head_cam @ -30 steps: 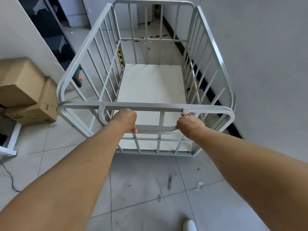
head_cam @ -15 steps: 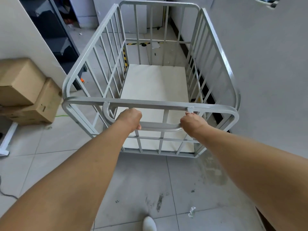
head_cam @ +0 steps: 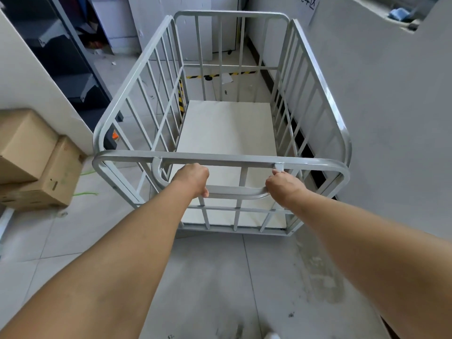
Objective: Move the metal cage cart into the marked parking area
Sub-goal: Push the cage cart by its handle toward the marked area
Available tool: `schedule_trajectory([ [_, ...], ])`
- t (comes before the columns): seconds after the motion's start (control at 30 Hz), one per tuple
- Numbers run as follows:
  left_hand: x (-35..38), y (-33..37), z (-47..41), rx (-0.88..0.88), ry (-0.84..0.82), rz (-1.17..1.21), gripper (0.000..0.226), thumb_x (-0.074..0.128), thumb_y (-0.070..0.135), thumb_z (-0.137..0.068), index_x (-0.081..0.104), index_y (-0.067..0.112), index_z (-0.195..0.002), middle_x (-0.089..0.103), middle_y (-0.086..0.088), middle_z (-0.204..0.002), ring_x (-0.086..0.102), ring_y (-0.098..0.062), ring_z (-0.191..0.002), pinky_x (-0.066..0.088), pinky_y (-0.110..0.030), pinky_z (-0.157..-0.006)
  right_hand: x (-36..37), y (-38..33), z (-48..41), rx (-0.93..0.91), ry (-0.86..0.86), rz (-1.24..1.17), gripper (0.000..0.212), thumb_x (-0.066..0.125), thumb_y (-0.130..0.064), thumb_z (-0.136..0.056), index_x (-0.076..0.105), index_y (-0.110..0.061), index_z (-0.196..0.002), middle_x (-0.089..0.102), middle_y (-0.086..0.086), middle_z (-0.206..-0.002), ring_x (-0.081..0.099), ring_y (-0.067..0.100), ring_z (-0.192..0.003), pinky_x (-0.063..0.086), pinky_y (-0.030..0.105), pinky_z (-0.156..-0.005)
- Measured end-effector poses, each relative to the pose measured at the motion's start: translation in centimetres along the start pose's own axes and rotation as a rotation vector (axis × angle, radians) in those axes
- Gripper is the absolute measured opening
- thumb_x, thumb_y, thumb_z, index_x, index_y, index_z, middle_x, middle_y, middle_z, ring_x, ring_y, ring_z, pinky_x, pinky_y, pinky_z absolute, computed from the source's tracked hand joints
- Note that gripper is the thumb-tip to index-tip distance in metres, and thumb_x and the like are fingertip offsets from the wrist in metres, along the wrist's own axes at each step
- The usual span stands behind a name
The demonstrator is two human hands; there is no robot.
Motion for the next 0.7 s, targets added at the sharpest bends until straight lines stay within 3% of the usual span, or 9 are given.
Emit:
schedule_trajectory([
  [0.2, -2.3, 1.0, -4.9, -0.020, -0.003, 0.010, 0.037, 0.079, 0.024, -0.077, 0.071, 0.005, -0.107, 0.069, -0.014, -0.110, 0.063, -0.032, -0.108, 0.053, -0.037, -0.088, -1.5, 2.2, -5.4, -0.041, 0.016, 0.029, 0.035, 0.037, -0.004, -0.100, 0.062, -0.005, -0.125, 0.046, 0.020, -0.145, 0.027, 0.028, -0.147, 0.027, 0.035, -0.120],
  [0.7, -8.0, 5.6, -18.4, -0.062, 0.031, 0.042, 0.036, 0.077, 0.027, -0.079, 0.071, 0.006, -0.108, 0.068, -0.015, -0.111, 0.061, -0.032, -0.109, 0.051, -0.035, -0.087, -7.1, 9.8, -19.1, -0.116, 0.003, 0.073, 0.034, 0.035, -0.006, -0.100, 0.064, -0.005, -0.118, 0.061, 0.012, -0.125, 0.034, 0.027, -0.140, 0.033, 0.037, -0.116],
])
Point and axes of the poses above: each hand's wrist, its own z-axis away from the middle knuckle, its own x-axis out of the palm, y = z × x, the point moved 5 cm from there along -z, towards the middle knuckle
